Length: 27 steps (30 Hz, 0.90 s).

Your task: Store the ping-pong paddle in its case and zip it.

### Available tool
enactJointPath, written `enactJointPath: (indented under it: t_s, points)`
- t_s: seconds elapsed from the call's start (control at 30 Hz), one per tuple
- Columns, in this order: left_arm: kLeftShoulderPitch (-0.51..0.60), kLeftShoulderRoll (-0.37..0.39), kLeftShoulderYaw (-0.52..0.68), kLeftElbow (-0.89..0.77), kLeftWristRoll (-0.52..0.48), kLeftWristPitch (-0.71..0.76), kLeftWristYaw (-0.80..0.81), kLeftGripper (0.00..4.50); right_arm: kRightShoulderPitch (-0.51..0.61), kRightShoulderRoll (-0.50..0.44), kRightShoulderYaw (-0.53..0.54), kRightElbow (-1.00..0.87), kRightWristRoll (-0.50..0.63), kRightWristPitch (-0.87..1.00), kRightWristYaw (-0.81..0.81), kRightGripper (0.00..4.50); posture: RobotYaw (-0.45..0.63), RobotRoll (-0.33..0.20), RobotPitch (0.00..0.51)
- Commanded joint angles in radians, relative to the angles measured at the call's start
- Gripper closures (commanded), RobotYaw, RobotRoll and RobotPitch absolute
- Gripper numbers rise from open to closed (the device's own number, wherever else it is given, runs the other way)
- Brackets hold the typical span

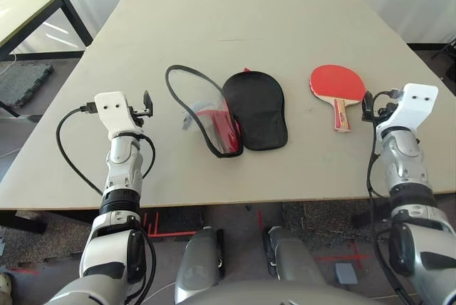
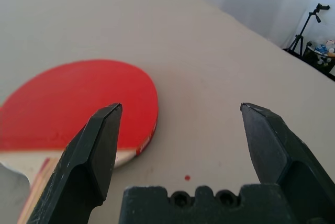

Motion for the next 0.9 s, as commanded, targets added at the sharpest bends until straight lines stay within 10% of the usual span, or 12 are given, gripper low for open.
enactJointPath:
  t_s: [0.03,0.53,0.9]
  points:
    - [-0.004,0.04,-0.015,-0.042,-0.029,0.032,-0.102,0.0,0.012,0.012,-0.013,-0.116,0.038,0.161,-0.019,0.02,0.03,0.0,0.085]
    - [-0.002,0.322,-0.151,-0.486,-0.287,0.494,-0.795,0.0,-0.121,0.047,-0.051,-0.452,0.179,1.117,-0.158,0.02,0.08,0.0,0.097]
    - [-0.057,0.352,-0.247,-0.591,-0.324,0.62,-1.001,0.0,-0.18,0.092,-0.057,-0.324,0.146,1.184,-0.176,0.02,0.11,0.0,0.09]
